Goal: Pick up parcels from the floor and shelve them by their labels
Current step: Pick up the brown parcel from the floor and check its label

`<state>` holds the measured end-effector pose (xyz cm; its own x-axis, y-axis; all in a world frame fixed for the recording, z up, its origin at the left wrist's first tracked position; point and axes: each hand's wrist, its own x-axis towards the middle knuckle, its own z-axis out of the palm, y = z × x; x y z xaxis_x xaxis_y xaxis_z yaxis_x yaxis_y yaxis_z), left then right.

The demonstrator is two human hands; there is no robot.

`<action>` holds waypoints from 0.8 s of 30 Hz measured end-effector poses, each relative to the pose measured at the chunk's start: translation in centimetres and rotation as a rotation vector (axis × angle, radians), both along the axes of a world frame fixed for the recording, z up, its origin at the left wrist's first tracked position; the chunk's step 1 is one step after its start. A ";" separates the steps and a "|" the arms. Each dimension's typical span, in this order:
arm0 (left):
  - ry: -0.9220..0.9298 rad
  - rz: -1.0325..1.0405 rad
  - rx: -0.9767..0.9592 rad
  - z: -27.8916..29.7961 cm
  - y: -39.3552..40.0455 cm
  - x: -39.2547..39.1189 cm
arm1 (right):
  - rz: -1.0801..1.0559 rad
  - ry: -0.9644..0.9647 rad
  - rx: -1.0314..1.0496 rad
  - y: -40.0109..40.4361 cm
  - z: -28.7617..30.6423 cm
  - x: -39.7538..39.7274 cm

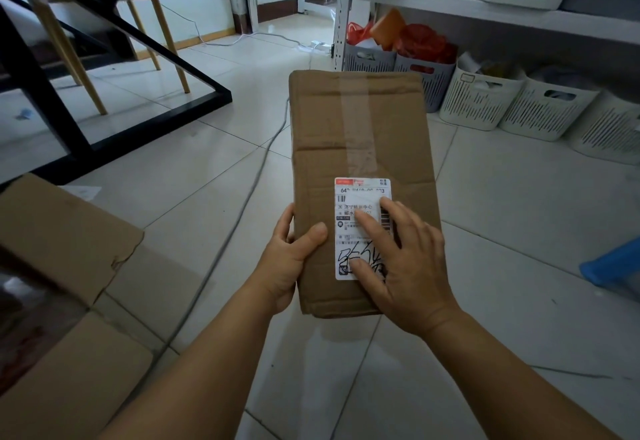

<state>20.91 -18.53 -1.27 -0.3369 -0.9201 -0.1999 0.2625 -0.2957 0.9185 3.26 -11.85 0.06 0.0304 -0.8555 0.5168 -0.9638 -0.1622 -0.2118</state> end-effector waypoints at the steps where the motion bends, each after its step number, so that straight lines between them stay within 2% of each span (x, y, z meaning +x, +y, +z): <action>1: 0.001 0.007 0.002 0.1 0.0 0.0 | 0.011 0.013 -0.004 0.1 -0.1 0.1; 24: -0.012 0.048 0.015 0.5 0.2 -0.1 | 0.033 0.024 -0.015 0.1 -0.8 0.8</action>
